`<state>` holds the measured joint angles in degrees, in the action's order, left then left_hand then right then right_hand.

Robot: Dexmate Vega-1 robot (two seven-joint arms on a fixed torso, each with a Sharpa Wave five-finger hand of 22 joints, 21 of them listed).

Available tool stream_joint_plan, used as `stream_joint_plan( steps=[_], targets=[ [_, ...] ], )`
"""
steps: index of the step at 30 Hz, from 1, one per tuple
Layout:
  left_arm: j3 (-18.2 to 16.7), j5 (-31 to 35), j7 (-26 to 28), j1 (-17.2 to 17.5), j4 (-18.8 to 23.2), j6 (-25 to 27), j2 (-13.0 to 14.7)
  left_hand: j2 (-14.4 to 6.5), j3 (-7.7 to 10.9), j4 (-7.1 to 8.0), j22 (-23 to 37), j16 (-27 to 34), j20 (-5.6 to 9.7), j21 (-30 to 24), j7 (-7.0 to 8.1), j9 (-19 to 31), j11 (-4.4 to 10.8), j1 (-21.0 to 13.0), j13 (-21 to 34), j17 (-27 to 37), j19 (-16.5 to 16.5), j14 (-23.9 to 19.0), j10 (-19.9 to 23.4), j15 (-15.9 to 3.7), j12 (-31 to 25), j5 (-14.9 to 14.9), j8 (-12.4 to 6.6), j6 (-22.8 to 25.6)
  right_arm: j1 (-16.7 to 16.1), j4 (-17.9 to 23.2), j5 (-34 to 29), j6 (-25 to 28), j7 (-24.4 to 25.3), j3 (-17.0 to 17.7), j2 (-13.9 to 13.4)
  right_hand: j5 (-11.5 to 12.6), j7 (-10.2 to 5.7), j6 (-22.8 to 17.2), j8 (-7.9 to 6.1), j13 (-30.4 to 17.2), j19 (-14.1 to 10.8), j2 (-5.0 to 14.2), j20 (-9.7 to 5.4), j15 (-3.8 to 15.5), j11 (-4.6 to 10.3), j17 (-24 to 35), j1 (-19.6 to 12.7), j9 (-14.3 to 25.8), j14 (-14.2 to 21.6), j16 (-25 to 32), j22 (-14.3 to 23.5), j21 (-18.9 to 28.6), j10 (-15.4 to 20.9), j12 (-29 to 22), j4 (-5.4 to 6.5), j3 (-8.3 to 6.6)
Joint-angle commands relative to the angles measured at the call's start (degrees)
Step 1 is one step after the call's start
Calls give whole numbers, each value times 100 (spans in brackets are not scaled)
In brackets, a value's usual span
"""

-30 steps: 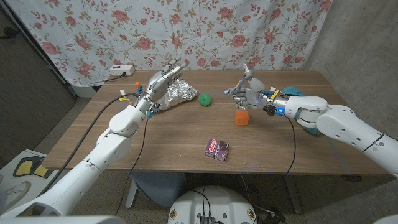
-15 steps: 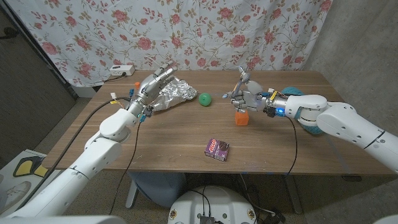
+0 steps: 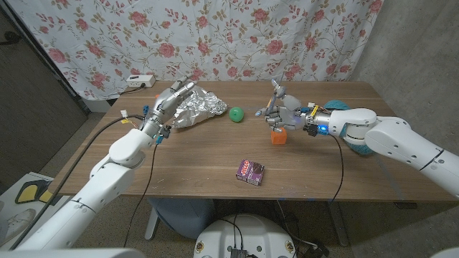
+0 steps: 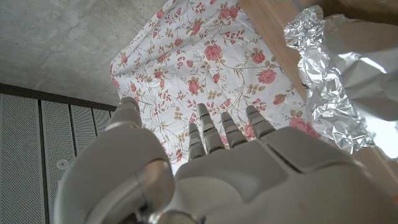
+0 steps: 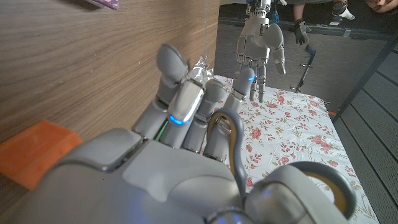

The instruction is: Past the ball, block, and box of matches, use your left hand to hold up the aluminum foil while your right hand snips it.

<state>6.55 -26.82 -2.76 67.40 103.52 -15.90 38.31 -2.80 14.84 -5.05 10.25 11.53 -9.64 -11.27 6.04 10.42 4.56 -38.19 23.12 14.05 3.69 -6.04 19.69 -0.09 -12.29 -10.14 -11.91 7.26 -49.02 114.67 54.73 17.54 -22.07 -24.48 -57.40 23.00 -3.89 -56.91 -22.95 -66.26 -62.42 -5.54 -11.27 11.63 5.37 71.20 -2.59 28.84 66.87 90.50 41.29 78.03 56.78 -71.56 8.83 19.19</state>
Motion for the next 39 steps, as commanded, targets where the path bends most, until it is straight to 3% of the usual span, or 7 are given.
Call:
stream_joint_plan(
  steps=[1,5,10,15,26,30,39],
  targets=[
    [-346,228,173,262,177,391,-34,-40,14,-7,22,35,-55,-19,5,12,-26,33,13,-6,2,-45,-75,2,21,5,19,23,-21,135,-2,105,-48,11,-126,50,775,-470,18,21,-46,9,-89,32,-12,31,-30,8,17,18,23,-44,72,32,-32,23],
    [-396,619,452,311,193,324,-172,-36,14,-13,22,31,-73,-18,10,12,-55,45,10,-16,-2,-42,-112,17,22,7,31,16,-46,157,-10,107,-53,16,-156,54,762,-474,23,14,-55,2,-89,32,16,30,-55,7,22,17,43,-63,74,44,-39,23],
    [-445,901,522,322,209,402,-255,-11,22,-67,20,82,-64,-63,19,12,27,45,3,-59,124,-223,79,-67,-83,6,37,57,-45,188,-57,95,-105,-3,-182,57,762,-467,23,-77,-44,12,-88,31,2,30,-73,29,21,15,63,-99,57,9,-38,18],
    [-497,1135,589,340,212,477,-342,17,13,-86,19,60,-75,-57,11,12,-22,69,-19,-81,126,-204,23,-56,-65,10,60,23,-82,258,-38,131,-69,12,-219,57,777,-465,126,22,-54,31,-90,27,-35,28,-94,-115,-12,9,53,-154,56,98,-38,12],
    [-636,2160,953,505,521,1080,-416,23,11,-98,18,62,-85,-60,-8,13,-68,99,-45,-102,154,-240,-123,-29,-15,11,59,51,-168,440,-51,127,-42,54,-329,53,778,-452,139,88,-64,70,-87,32,-30,26,-161,-76,-47,10,74,-227,94,176,-50,2],
    [-662,2310,944,478,496,1180,-506,26,13,-113,18,55,-85,-52,-26,13,-96,131,-74,-120,159,-256,-149,-25,-18,10,193,-349,-158,478,-49,164,-55,53,-363,53,783,-468,155,-1,-64,84,-89,31,-37,27,-183,-98,-48,11,56,-259,69,138,-53,-2],
    [-722,2765,853,375,532,1627,-482,42,12,-136,18,36,-88,-44,-72,13,-144,168,-111,-140,163,-240,-265,-28,9,9,200,-578,-85,529,-94,296,-103,-18,-394,43,765,-471,182,147,-78,101,-88,29,-50,27,-270,-92,-56,8,68,-326,114,259,-70,2]
  ],
)
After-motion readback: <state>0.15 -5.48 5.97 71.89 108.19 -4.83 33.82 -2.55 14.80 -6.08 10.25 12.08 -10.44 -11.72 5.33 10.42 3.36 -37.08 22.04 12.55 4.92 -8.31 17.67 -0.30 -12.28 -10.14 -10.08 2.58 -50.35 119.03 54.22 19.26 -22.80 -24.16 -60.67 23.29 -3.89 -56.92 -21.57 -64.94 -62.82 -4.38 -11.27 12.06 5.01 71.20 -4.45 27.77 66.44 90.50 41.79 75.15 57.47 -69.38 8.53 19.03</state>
